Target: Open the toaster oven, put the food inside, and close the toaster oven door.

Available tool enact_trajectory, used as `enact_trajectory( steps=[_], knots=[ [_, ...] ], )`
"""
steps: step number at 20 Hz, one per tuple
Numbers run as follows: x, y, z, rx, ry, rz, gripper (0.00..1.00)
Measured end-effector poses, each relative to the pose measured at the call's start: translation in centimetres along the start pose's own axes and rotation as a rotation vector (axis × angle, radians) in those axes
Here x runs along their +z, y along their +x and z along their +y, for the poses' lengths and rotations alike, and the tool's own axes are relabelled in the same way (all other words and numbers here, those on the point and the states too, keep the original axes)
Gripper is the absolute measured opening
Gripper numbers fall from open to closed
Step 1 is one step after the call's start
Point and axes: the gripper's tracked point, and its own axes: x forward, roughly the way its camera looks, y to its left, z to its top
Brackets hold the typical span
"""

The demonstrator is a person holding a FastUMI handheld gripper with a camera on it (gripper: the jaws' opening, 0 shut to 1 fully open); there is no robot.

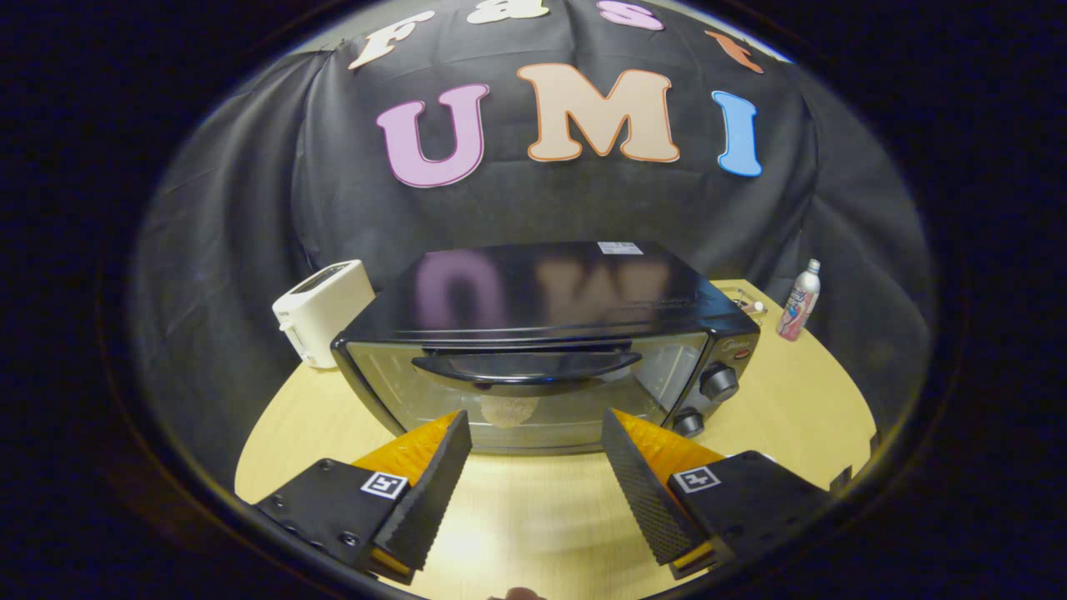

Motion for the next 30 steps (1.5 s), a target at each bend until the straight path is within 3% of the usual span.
enact_trajectory(
  steps=[18, 25, 30],
  knots=[
    [-0.2, -1.9, -1.2, -0.018, -0.001, -0.014, 0.99],
    [5.2, -5.2, -2.7, -0.045, -0.018, -0.113, 0.99],
    [12.7, -8.0, -3.7, -0.064, -0.055, -0.22, 0.99]
  ],
)
